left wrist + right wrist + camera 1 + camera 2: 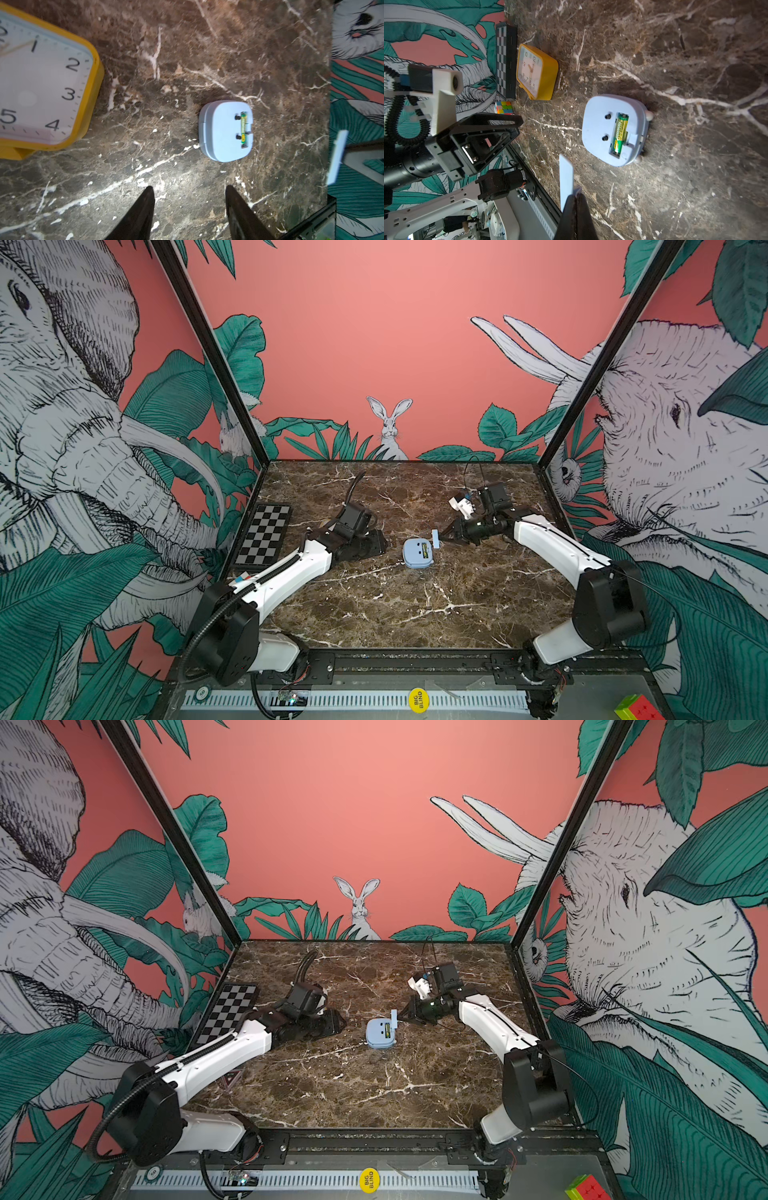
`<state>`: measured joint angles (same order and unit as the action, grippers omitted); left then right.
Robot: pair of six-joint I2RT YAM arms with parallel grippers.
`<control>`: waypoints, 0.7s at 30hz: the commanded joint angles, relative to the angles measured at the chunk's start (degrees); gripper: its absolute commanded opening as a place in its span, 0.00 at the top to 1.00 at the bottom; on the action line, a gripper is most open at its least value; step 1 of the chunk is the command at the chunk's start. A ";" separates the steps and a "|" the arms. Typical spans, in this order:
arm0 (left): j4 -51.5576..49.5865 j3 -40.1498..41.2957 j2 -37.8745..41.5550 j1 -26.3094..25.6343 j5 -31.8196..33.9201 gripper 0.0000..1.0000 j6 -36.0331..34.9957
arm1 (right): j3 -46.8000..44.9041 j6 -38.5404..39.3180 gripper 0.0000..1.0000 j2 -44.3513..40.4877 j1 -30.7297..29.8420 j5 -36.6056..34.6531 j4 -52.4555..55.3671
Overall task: Insert the battery into the alarm
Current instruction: Install the cover on the alarm.
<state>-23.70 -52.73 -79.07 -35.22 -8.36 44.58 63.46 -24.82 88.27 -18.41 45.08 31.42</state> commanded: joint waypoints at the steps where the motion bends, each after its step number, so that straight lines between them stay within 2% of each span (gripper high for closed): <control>1: -1.55 0.45 -1.48 -0.35 -1.10 0.45 3.04 | -0.29 3.49 1.00 1.06 0.04 -1.81 4.68; 9: -2.18 -4.32 -9.29 -1.75 -3.34 0.48 1.85 | -0.12 4.82 1.00 5.27 -0.44 -4.42 7.06; 21: -0.57 -11.23 -19.26 -3.36 -8.27 0.48 0.98 | 7.30 8.47 1.00 13.19 -3.30 -7.02 8.02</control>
<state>-23.92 -62.50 -98.08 -38.24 -15.20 45.84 69.28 -18.11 100.90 -21.32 39.18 39.09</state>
